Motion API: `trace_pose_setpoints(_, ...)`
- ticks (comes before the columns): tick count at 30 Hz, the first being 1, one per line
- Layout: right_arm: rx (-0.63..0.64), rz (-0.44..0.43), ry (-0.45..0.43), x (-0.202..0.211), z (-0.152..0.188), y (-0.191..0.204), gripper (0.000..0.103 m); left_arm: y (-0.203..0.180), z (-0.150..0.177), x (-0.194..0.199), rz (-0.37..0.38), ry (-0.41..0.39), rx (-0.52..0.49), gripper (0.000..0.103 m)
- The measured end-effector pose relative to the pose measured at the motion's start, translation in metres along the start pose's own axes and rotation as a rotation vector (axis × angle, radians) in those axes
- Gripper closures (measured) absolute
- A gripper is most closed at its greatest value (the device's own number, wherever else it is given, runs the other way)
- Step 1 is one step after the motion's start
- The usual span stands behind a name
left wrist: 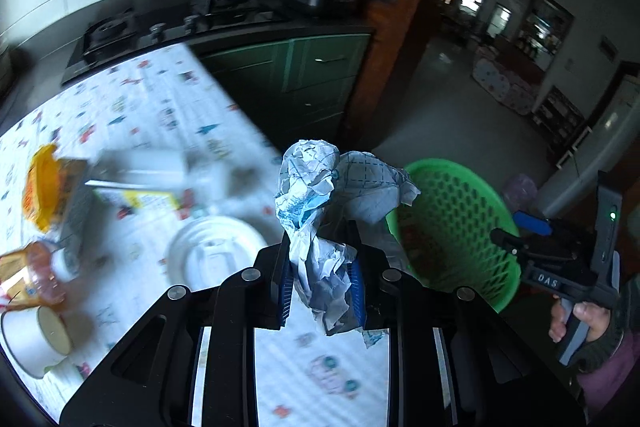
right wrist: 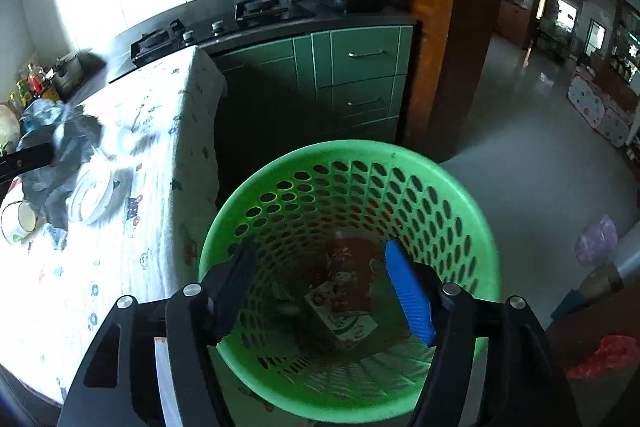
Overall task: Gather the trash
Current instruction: 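Carry the glue box and crumpled foil to the basket and release them, then move both grippers back to the table toward the white lid and paper cup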
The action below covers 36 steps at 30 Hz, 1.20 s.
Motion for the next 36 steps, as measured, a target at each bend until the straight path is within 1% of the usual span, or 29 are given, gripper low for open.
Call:
trace_pose_setpoints(5, -0.007, 0.009, -0.032, 0.025, 0.007, -0.01, 0.035, -0.046, -0.005, -0.006, 0.04, 0.001, -0.063, 0.08)
trace_pose_setpoints(8, -0.014, 0.014, -0.053, 0.041, 0.012, -0.015, 0.034, -0.071, -0.007, -0.015, 0.061, 0.016, -0.094, 0.08)
trace_pose_setpoints(9, -0.017, 0.015, -0.061, 0.045, 0.014, -0.017, 0.031, -0.081, -0.007, -0.019, 0.069, 0.024, -0.107, 0.08)
trace_pose_setpoints(12, -0.023, 0.02, -0.083, 0.061, 0.021, -0.023, 0.029, -0.106, -0.005, -0.029, 0.082, 0.045, -0.138, 0.08)
trace_pose_setpoints(17, -0.022, 0.036, -0.097, 0.081, 0.032, -0.033, 0.029, -0.138, -0.001, -0.041, 0.096, 0.071, -0.175, 0.079)
trace_pose_setpoints(19, -0.026, 0.039, -0.1, 0.085, 0.035, -0.036, 0.029, -0.147, 0.001, -0.045, 0.097, 0.083, -0.185, 0.076)
trace_pose_setpoints(21, -0.035, 0.04, -0.103, 0.089, 0.037, -0.042, 0.029, -0.152, 0.004, -0.048, 0.101, 0.088, -0.186, 0.075)
trace_pose_setpoints(22, -0.039, 0.04, -0.105, 0.091, 0.038, -0.044, 0.029, -0.155, 0.004, -0.049, 0.101, 0.09, -0.186, 0.071)
trace_pose_setpoints(23, -0.042, 0.04, -0.106, 0.092, 0.039, -0.047, 0.029, -0.157, 0.005, -0.049, 0.104, 0.089, -0.185, 0.064)
trace_pose_setpoints(24, -0.044, 0.04, -0.107, 0.093, 0.04, -0.048, 0.029, -0.159, 0.006, -0.049, 0.11, 0.089, -0.182, 0.054)
trace_pose_setpoints(26, -0.043, 0.039, -0.107, 0.094, 0.041, -0.049, 0.029, -0.16, 0.007, -0.049, 0.101, 0.08, -0.173, 0.043)
trace_pose_setpoints(31, -0.04, 0.028, -0.108, 0.096, 0.043, -0.051, 0.029, -0.163, 0.013, -0.048, 0.091, 0.076, -0.18, 0.043)
trace_pose_setpoints(36, -0.028, 0.012, -0.109, 0.093, 0.041, -0.045, 0.029, -0.146, 0.013, -0.04, 0.067, 0.066, -0.15, 0.043)
Point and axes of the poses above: each gripper's, at about its wrist camera, not at the fingertips, and x roughly against the way its jaws point, y to its left, z to its underside, the point moved 4 cm from there along -x, roughly the way its jaws point, and after that the axes turned 13 degrees about -z, right-handed, at the moved point
